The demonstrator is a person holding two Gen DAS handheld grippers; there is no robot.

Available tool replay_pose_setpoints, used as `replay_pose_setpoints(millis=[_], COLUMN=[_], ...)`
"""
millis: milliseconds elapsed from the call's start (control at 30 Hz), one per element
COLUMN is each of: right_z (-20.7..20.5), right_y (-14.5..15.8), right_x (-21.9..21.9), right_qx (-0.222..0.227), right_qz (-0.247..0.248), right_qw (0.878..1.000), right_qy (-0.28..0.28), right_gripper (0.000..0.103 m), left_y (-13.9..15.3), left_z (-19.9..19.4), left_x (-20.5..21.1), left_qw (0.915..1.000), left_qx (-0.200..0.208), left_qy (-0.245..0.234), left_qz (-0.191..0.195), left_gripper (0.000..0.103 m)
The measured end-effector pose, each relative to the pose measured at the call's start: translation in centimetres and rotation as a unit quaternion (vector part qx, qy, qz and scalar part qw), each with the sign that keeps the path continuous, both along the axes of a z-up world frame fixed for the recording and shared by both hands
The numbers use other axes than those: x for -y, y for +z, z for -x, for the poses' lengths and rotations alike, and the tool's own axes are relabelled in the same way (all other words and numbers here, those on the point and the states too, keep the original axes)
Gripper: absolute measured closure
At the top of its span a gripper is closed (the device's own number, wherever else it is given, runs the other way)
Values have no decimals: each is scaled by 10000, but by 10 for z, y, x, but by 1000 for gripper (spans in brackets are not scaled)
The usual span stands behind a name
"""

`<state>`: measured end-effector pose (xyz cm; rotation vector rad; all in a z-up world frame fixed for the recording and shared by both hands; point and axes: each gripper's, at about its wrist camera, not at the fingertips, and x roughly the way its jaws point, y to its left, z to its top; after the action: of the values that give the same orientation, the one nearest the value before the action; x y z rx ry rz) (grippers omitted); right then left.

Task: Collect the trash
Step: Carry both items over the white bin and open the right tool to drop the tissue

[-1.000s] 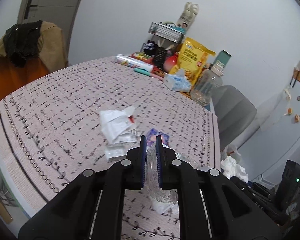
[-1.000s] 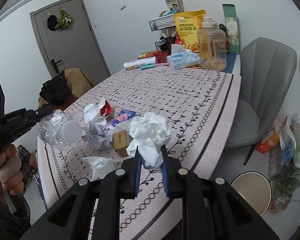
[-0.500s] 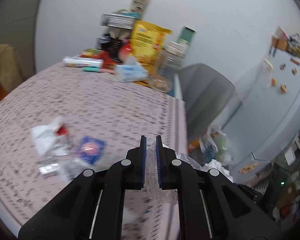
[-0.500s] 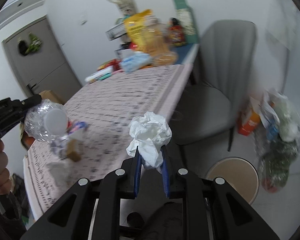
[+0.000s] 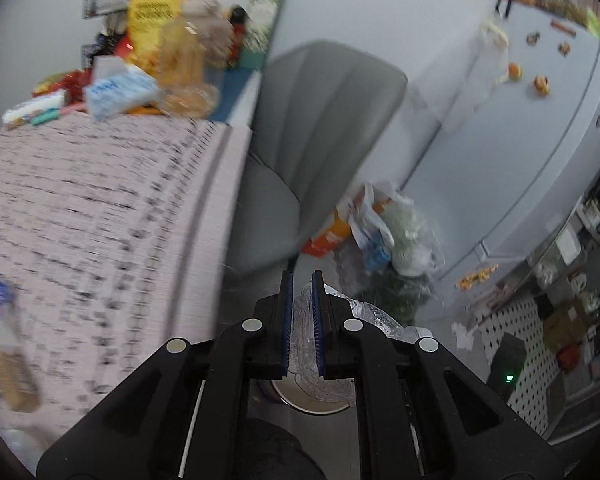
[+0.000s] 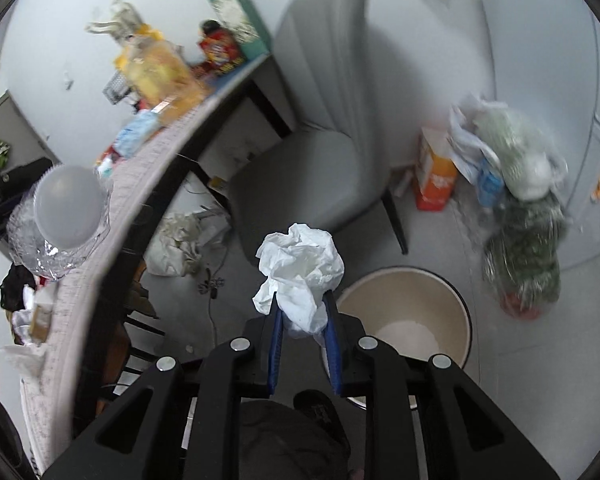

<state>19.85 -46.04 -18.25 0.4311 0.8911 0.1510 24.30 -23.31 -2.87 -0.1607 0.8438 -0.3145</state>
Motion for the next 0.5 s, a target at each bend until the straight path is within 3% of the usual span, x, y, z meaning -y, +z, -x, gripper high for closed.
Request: replay_pose_setpoints(millis=[200, 233, 267, 300, 500], right_z=[-13, -13, -13, -14, -5], right_y=[-70, -79, -86, -92, -116], right_x=[26, 29, 31, 34, 55], right_qx=[-457, -511, -559, -569, -729], right_qz=[-312, -309, -287, -270, -424], right_qw=[9985, 9982, 9980, 9979, 9957], right_qy=[-32, -51, -100, -164, -382], right_gripper=[78, 71, 48, 39, 39], left_y=[-44, -50, -59, -64, -105], left_z=[-21, -24, -28, -31, -46], left_x=[52, 57, 64, 69, 89], left_qw=[9989, 9985, 9981, 9978, 9946], left_qx=[-279, -339, -382, -412, -718], left_qy=[-214, -219, -228, -233, -247], left_qz=[-322, -358, -421, -464, -705], left_gripper=[94, 94, 94, 94, 94])
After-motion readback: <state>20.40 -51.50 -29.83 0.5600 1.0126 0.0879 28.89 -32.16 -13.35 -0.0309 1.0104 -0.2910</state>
